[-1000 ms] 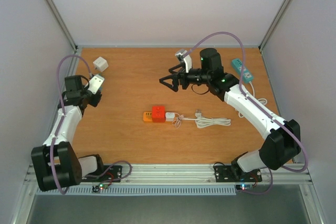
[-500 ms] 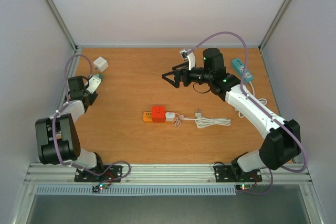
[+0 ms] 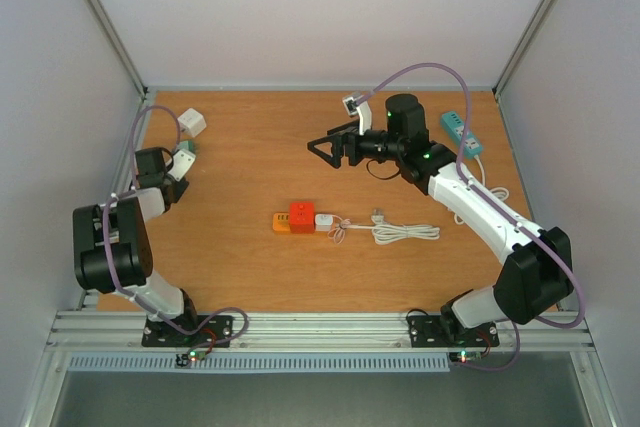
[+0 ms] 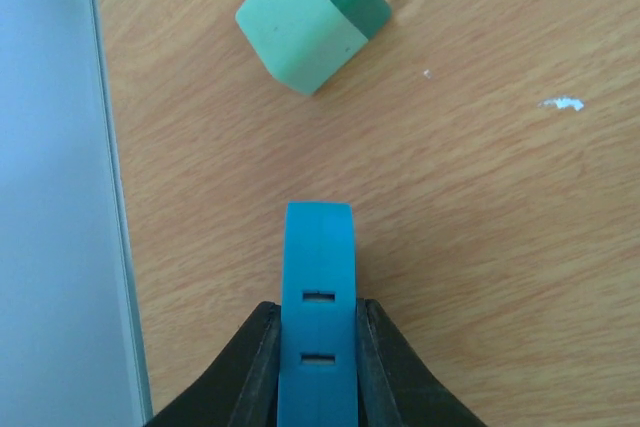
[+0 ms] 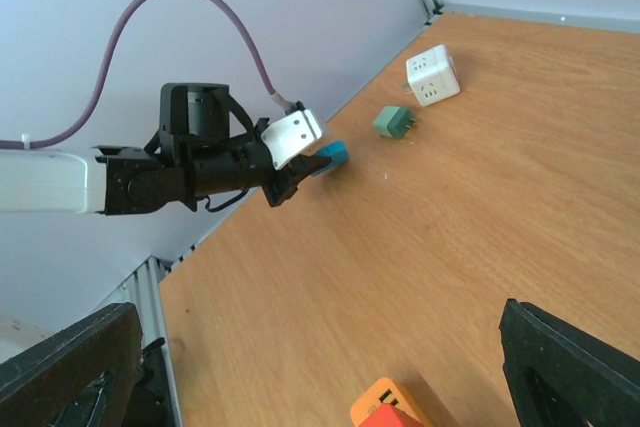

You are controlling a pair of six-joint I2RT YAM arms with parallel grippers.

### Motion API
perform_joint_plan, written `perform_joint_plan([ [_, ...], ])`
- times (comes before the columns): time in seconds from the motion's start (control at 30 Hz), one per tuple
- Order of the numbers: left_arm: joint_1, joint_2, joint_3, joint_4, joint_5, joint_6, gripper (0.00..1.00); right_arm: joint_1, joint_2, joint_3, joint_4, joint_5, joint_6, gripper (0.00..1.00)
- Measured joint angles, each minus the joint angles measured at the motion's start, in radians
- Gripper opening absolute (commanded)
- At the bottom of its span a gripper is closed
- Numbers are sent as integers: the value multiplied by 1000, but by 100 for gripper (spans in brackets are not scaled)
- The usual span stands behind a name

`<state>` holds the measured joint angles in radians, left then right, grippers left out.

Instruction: Pull the plug off the socket

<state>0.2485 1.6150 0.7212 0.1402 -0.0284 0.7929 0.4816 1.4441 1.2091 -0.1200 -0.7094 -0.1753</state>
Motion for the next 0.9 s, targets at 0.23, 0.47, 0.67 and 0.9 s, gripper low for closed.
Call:
perform_joint_plan([
  [0.23,0,23,24,-8,45,-27,39,0,4,0,-1,-8,2,99],
  [0.47,0,15,35,-67,112,-53,69,0,4,0,-3,-19,-8,99],
  [0.67,0,-66,37,-152,204,-61,99,0,4,0,-42,-28,-60,98],
  [0.9,0,-199,85,-297,369,-80,100,0,4,0,-132,-41,-153,99],
])
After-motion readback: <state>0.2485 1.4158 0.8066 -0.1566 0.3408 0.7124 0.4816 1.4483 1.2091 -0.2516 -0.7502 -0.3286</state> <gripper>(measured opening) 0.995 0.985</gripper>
